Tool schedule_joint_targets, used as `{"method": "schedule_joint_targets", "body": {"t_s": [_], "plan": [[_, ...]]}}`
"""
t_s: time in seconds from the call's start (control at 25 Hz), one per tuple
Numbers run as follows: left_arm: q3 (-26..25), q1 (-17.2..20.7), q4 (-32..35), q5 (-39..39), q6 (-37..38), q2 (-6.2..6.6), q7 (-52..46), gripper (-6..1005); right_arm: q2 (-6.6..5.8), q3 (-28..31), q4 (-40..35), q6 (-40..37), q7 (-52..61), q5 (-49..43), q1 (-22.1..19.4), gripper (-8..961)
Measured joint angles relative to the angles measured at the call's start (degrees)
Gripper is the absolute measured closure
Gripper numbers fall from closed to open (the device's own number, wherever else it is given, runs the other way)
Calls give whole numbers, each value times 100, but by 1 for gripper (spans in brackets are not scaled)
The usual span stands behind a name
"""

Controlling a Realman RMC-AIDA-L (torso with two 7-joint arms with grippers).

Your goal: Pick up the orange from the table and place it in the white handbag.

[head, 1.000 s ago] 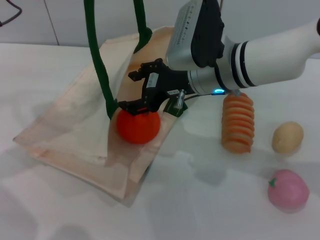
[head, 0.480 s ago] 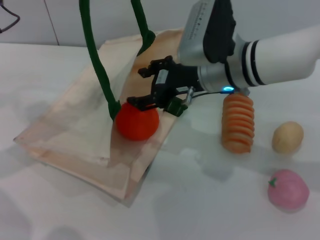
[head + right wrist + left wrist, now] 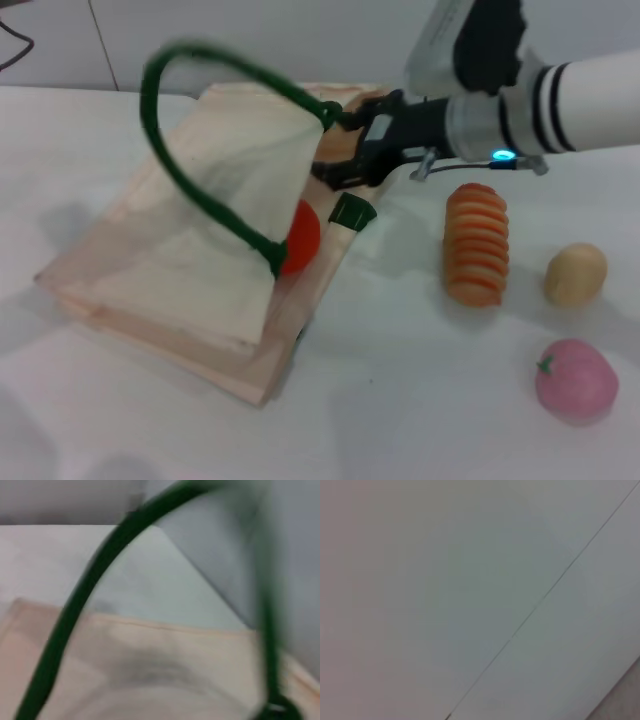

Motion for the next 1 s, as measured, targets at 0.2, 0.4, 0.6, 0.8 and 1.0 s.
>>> {"method": "schedule_joint_targets", "body": {"t_s": [0.2, 0.4, 0.6, 0.8, 1.0], "plan": [[0, 28, 0, -3, -47, -22, -1, 713, -2, 825, -499, -2, 106, -428, -453, 171], [0, 51, 0, -30, -56, -35, 9, 510, 0, 1396, -1172, -3, 312, -855, -964, 171], [0, 150, 0, -303, -47, -77, 160, 307, 7, 1827, -1298, -3, 314, -860, -1165, 171], [-2, 227, 41, -493, -54, -140, 446, 309, 26, 2142, -1320, -36, 262, -836, -1286, 172], [-17, 292, 172, -604, -210, -274, 1231, 310, 47, 2318, -1287, -274, 201, -696, -1362, 172]]}}
